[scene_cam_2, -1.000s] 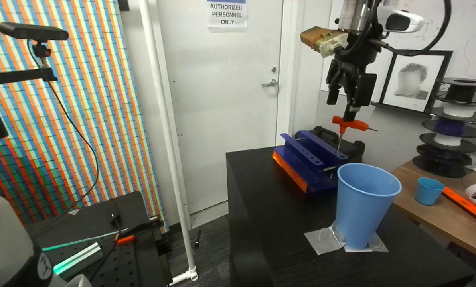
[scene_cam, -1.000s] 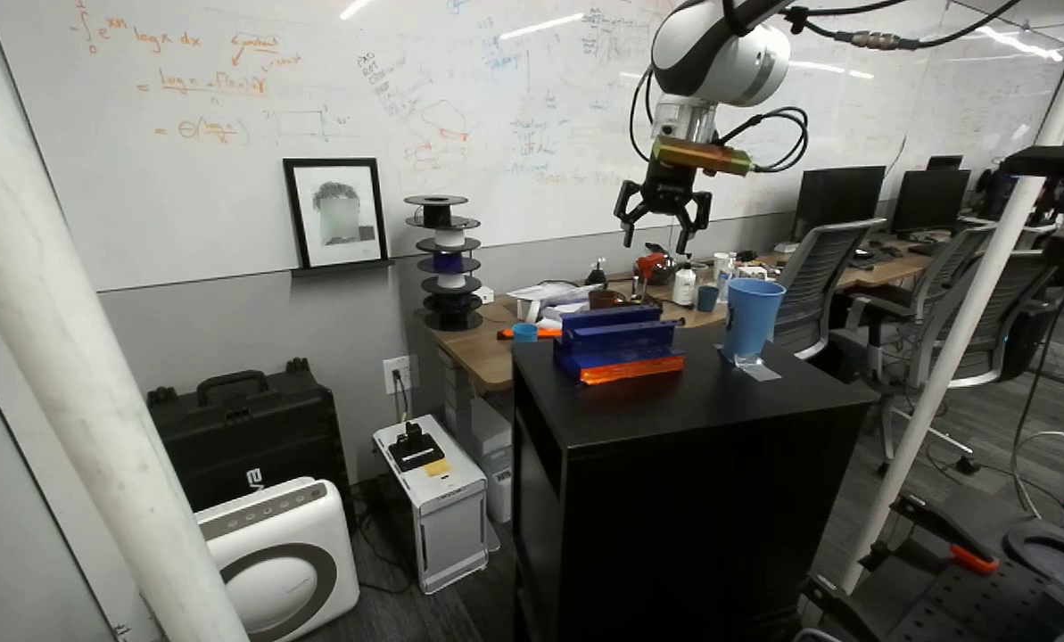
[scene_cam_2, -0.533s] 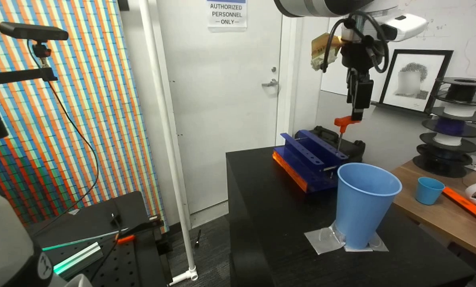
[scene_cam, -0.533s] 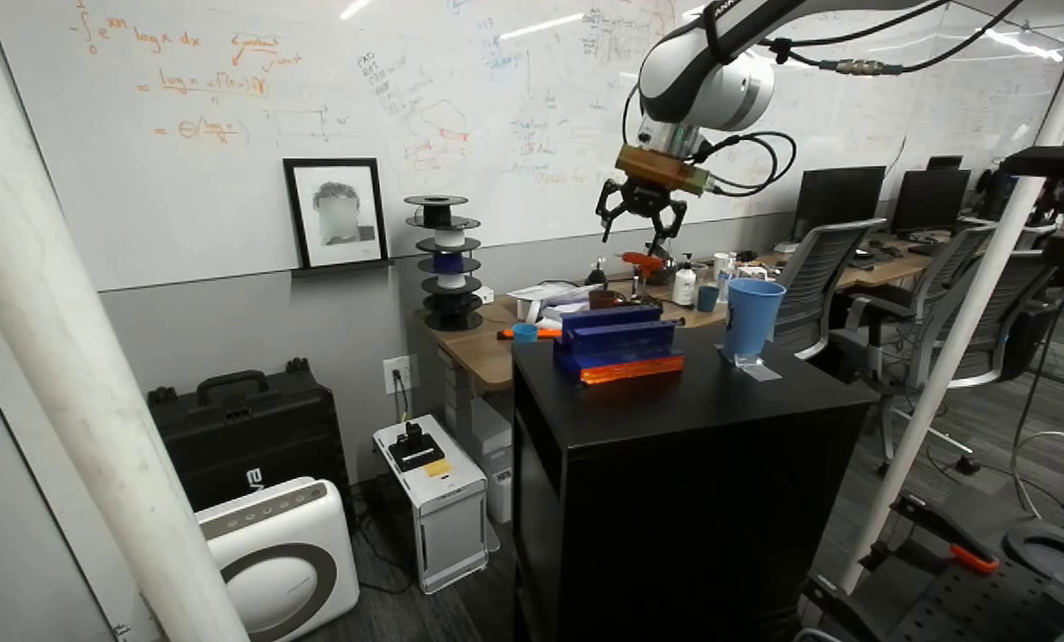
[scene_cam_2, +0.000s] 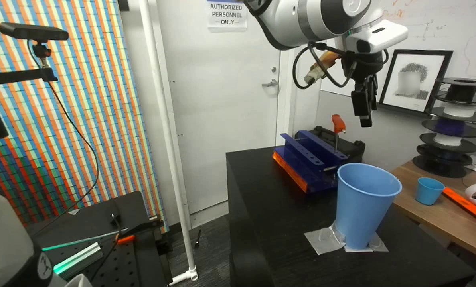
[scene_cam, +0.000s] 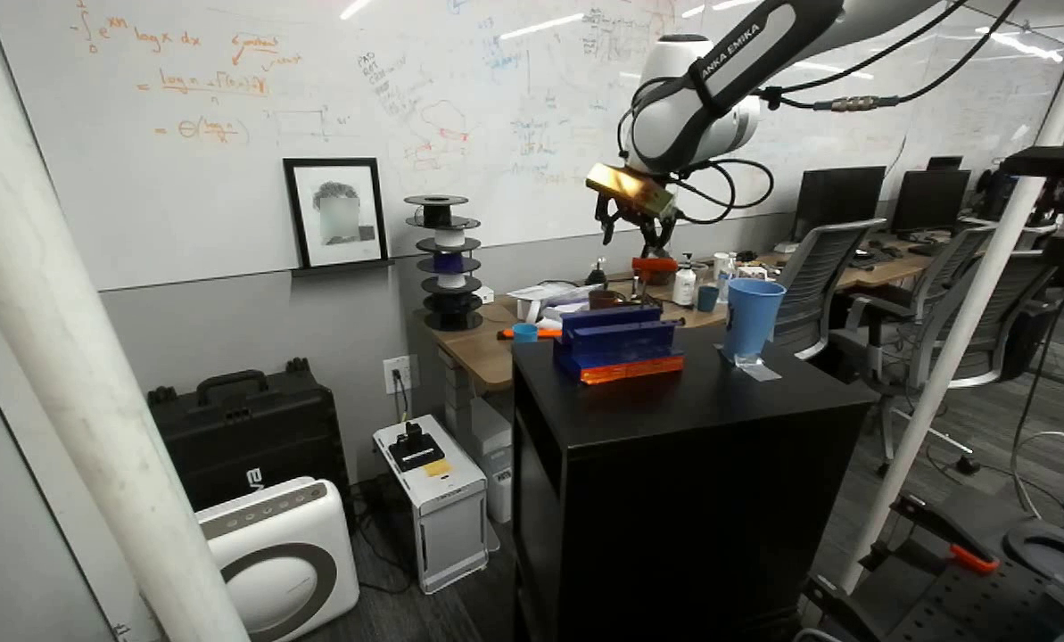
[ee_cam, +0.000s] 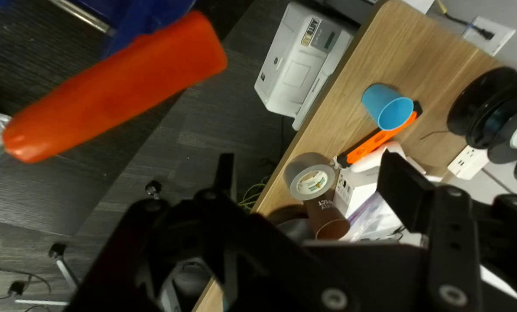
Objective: Put the wrench in the large blue cup.
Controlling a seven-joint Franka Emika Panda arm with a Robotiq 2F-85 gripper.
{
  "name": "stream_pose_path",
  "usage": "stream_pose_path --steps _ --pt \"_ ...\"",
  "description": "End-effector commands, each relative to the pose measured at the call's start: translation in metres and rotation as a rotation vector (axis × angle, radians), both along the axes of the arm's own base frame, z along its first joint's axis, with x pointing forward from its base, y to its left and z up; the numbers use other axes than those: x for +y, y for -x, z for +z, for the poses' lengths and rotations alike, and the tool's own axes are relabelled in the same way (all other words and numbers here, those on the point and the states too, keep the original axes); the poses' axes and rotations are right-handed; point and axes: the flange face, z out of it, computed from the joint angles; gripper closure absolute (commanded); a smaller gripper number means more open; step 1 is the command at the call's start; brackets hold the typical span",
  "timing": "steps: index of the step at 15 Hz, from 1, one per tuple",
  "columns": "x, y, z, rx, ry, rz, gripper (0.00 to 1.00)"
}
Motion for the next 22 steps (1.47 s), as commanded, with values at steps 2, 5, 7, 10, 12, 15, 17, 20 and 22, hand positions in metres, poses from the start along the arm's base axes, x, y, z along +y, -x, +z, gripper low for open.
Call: stream_pose_path --steps 2,5,7,10,12,15,17,20,22 --pt "0.023 0.012 0.021 -0.047 0.065 -0.096 0.00" --pt "0.039 0.019 0.040 -0.081 0.094 -0.139 0.00" --pt "0.056 0.029 0.047 -0.048 0.078 -0.086 0.01" --pt "0.088 0.049 0.055 0.044 0.048 0.077 0.00" --pt "0.102 0.061 0.059 0.107 0.015 0.167 0.00" --pt "0.105 0.079 0.061 0.204 0.011 0.211 0.00" --pt "0.101 0.091 0.063 0.276 0.030 0.271 0.00" --pt "0.089 0.107 0.062 0.401 0.082 0.391 0.00" --pt "0.076 0.108 0.058 0.448 0.147 0.450 0.00"
